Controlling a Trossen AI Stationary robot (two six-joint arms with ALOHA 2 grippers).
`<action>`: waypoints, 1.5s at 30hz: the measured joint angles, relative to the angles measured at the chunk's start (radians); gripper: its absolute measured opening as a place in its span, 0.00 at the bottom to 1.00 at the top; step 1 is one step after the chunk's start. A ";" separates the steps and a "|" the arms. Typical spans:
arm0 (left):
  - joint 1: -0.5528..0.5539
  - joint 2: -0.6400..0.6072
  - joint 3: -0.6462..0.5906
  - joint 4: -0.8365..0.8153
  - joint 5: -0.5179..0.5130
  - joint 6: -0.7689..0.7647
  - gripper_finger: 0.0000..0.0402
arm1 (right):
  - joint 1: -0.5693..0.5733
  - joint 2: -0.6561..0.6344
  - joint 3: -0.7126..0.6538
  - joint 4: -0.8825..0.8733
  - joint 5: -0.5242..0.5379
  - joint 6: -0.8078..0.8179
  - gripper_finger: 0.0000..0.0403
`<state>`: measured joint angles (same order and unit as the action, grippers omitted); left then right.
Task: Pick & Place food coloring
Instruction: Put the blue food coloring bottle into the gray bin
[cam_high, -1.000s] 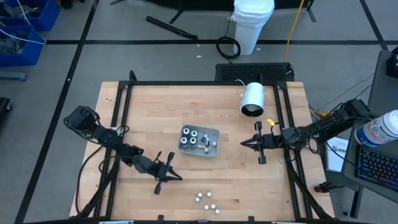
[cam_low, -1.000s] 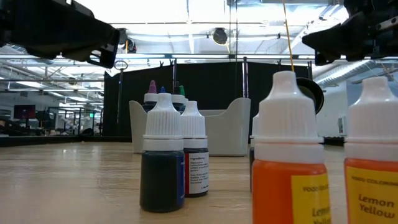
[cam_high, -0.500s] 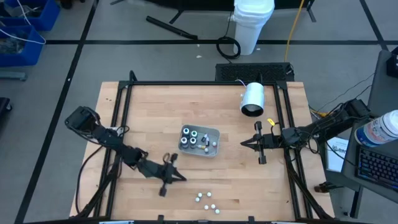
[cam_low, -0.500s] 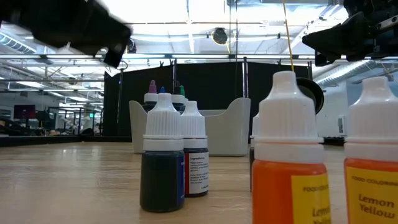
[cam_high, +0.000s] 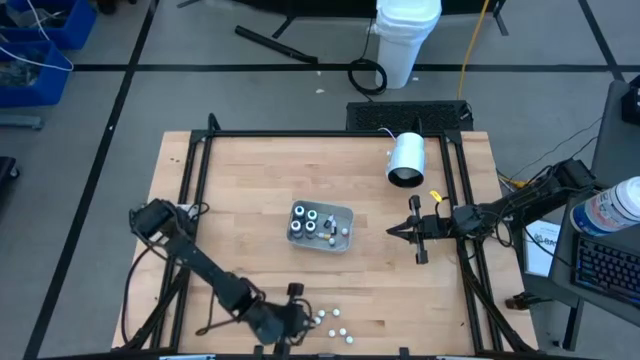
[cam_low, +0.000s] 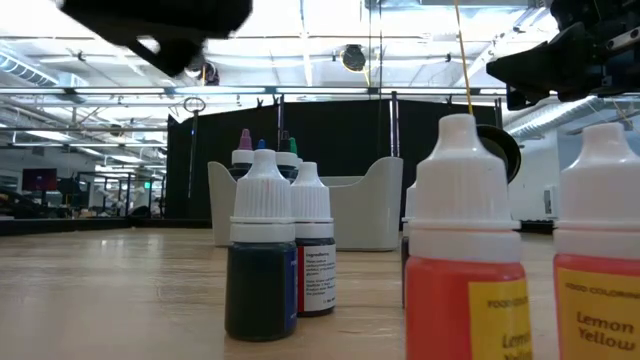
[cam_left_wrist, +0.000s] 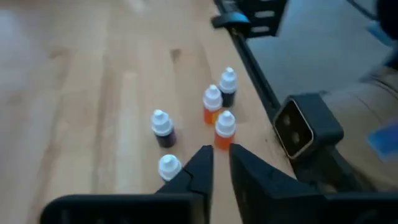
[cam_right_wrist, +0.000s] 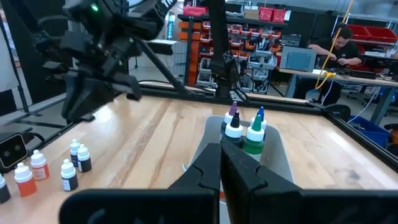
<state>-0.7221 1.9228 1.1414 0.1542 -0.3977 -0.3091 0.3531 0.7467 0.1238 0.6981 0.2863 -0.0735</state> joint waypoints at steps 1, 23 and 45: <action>-0.014 0.000 0.012 -0.017 -0.041 -0.020 0.18 | 0.000 0.000 0.000 0.001 0.000 0.000 0.00; -0.030 0.097 -0.042 0.163 -0.065 -0.247 0.59 | 0.000 0.000 0.000 0.001 0.000 0.001 0.00; 0.027 0.109 -0.043 0.083 -0.047 -0.352 0.59 | 0.000 0.000 0.000 -0.007 0.000 0.002 0.00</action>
<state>-0.6954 2.0319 1.0985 0.2373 -0.4450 -0.6609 0.3530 0.7467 0.1237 0.6914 0.2860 -0.0718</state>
